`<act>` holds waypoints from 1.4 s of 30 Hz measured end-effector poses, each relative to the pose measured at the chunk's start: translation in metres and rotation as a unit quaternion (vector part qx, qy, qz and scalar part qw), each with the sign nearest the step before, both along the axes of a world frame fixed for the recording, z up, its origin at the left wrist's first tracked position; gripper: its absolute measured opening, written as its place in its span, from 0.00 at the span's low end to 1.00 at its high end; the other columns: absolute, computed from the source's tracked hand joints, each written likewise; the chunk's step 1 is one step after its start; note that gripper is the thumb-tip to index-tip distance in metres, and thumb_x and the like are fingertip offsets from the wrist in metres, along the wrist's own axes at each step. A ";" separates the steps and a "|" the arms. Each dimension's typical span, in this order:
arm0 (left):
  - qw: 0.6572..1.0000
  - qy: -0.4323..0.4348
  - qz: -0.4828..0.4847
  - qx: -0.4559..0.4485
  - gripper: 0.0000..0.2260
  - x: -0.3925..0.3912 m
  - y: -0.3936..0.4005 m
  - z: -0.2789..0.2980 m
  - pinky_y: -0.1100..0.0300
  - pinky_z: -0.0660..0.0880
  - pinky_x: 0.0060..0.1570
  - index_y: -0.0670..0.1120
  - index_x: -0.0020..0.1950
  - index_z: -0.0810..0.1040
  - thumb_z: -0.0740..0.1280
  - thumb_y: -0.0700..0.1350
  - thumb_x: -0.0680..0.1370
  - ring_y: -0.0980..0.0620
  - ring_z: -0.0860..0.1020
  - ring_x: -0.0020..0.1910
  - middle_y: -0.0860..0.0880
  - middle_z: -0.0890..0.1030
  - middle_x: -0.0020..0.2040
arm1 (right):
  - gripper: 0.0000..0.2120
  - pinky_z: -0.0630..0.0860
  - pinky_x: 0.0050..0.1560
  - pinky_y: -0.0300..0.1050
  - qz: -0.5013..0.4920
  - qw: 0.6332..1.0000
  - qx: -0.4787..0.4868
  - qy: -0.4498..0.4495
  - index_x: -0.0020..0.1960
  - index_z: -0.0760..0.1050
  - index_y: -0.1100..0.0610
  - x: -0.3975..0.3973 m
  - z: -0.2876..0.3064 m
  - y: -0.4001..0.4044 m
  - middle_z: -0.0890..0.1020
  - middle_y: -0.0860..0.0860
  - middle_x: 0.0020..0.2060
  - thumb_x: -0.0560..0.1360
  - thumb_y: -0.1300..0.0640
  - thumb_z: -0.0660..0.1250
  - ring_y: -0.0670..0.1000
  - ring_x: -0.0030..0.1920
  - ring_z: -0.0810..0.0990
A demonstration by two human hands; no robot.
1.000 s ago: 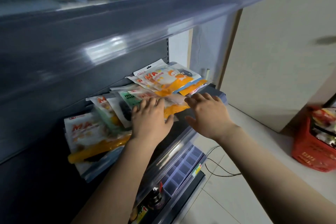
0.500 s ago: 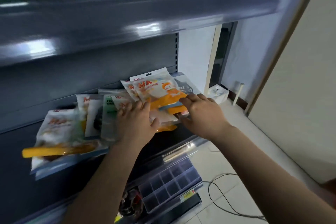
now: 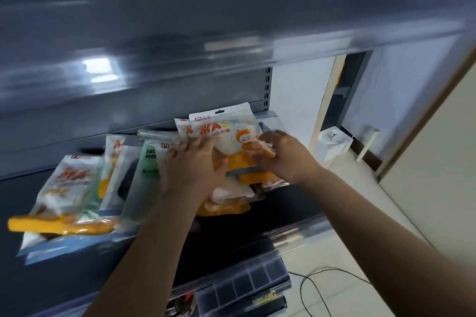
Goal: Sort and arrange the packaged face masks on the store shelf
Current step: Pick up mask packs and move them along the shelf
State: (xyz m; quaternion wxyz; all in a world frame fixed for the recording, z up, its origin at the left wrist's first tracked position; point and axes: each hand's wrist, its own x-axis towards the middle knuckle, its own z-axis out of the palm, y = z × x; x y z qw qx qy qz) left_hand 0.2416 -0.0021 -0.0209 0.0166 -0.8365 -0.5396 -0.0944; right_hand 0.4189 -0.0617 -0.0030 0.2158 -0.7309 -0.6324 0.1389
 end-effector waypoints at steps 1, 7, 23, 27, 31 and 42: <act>1.000 -0.002 0.002 -0.009 0.27 0.002 0.003 0.000 0.50 0.60 0.66 0.54 0.75 0.58 0.56 0.60 0.78 0.45 0.63 0.70 0.49 0.64 0.73 | 0.24 0.69 0.56 0.43 -0.011 1.000 -0.007 0.023 0.66 0.70 0.57 0.004 0.000 0.004 0.72 0.57 0.66 0.74 0.48 0.68 0.56 0.63 0.74; 0.999 0.001 0.021 -0.027 0.30 0.004 0.007 -0.002 0.49 0.58 0.70 0.54 0.76 0.55 0.58 0.62 0.77 0.45 0.61 0.73 0.49 0.60 0.76 | 0.27 0.66 0.50 0.40 -0.036 0.989 -0.043 0.135 0.69 0.64 0.58 0.011 -0.002 0.025 0.74 0.54 0.64 0.75 0.50 0.68 0.54 0.60 0.74; 0.990 -0.085 0.109 0.007 0.24 0.021 -0.009 0.000 0.52 0.68 0.60 0.56 0.71 0.67 0.59 0.60 0.77 0.44 0.74 0.62 0.48 0.75 0.65 | 0.18 0.80 0.53 0.52 0.001 0.885 -0.042 0.464 0.59 0.74 0.59 0.034 -0.021 0.060 0.82 0.54 0.51 0.71 0.59 0.72 0.54 0.50 0.82; 0.985 -0.119 0.126 0.015 0.22 0.026 -0.015 0.002 0.52 0.69 0.58 0.51 0.69 0.72 0.62 0.56 0.77 0.43 0.75 0.60 0.45 0.77 0.62 | 0.18 0.79 0.53 0.57 -0.029 0.845 0.004 0.535 0.60 0.73 0.60 0.068 -0.016 0.051 0.81 0.56 0.53 0.72 0.62 0.71 0.57 0.51 0.82; 0.986 -0.114 0.121 -0.007 0.23 0.044 -0.021 0.001 0.52 0.68 0.60 0.48 0.69 0.70 0.64 0.55 0.76 0.44 0.72 0.63 0.46 0.75 0.65 | 0.18 0.80 0.50 0.52 -0.073 0.807 0.043 0.585 0.60 0.73 0.59 0.112 -0.018 0.038 0.80 0.57 0.55 0.72 0.65 0.70 0.59 0.53 0.81; 0.979 -0.050 0.164 -0.107 0.32 0.094 -0.007 -0.015 0.48 0.65 0.65 0.44 0.73 0.59 0.61 0.62 0.76 0.41 0.62 0.71 0.43 0.65 0.71 | 0.21 0.79 0.50 0.53 -0.092 0.785 0.015 0.613 0.65 0.70 0.58 0.150 -0.039 0.012 0.79 0.56 0.58 0.73 0.62 0.69 0.57 0.53 0.81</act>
